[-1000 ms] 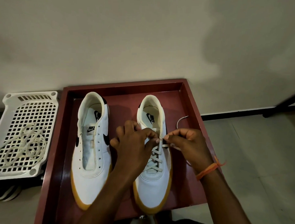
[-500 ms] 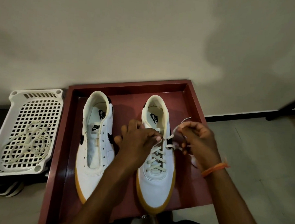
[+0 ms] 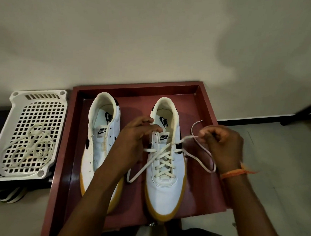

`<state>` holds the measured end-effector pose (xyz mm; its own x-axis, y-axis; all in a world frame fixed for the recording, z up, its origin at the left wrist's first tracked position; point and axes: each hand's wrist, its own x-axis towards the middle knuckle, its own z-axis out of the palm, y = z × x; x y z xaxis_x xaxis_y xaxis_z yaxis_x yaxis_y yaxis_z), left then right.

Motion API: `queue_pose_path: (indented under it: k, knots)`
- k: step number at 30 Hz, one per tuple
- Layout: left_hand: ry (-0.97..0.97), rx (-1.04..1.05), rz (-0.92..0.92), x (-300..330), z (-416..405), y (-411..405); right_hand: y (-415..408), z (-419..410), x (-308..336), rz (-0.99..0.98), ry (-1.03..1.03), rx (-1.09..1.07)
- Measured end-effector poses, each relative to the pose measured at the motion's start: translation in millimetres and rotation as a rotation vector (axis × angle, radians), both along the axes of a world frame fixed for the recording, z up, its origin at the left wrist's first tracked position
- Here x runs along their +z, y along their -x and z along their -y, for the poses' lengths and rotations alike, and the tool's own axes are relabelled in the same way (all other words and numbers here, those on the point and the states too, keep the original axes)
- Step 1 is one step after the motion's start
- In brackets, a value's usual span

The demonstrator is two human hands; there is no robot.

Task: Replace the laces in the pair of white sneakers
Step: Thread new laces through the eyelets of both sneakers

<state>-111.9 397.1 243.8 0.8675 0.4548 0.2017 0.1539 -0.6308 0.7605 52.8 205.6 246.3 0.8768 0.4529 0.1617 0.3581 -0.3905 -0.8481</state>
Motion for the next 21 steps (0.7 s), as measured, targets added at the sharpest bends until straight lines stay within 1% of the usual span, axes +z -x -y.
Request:
queue_pose_path:
  k: [2, 3, 4, 6, 7, 8, 11, 12, 14, 16, 17, 20, 21]
  knots:
    - [0.042, 0.008, 0.010, 2.7, 3.1, 0.2, -11.6, 12.6, 1.2, -0.126, -0.080, -0.156]
    - [0.049, 0.011, 0.015, 3.5, 4.6, -0.5, -11.9, 14.6, 2.3, -0.200, -0.101, -0.154]
    - [0.042, 0.012, 0.019, 3.9, 5.6, -1.6, -8.7, 12.1, 3.4, -0.268, -0.097, -0.077]
    - [0.017, 0.021, 0.018, 2.6, 5.8, -3.3, 6.2, 0.1, 4.1, -0.406, -0.039, 0.190]
    - [0.006, 0.026, 0.012, 2.1, 5.4, -3.3, 13.9, -6.3, 2.7, -0.436, -0.001, 0.290]
    - [-0.005, 0.027, 0.007, 1.6, 5.2, -3.4, 20.0, -11.9, 1.1, -0.417, 0.031, 0.332]
    - [-0.004, 0.013, 0.013, 1.6, 8.9, -3.9, 23.0, -20.7, -4.0, -0.250, 0.055, 0.304]
    - [0.035, 0.006, 0.028, 1.3, 10.8, -4.0, 23.2, -20.7, -4.9, -0.236, 0.056, 0.306]
    - [0.131, -0.018, 0.052, -0.4, 12.9, -4.4, 22.4, -19.5, -4.9, -0.271, 0.042, 0.319]
    - [0.152, -0.039, 0.028, -2.1, 12.4, -4.7, 21.7, -18.8, -4.0, -0.329, 0.006, 0.328]
    - [0.155, -0.047, 0.009, -2.5, 11.1, -4.3, 22.4, -19.3, -4.1, -0.319, -0.004, 0.333]
    - [0.183, -0.065, -0.012, -2.5, 6.7, -3.2, 23.5, -21.5, -4.8, -0.202, 0.038, 0.330]
    - [0.194, -0.070, -0.006, -2.2, 5.5, -3.0, 22.4, -21.0, -4.7, -0.206, 0.039, 0.319]
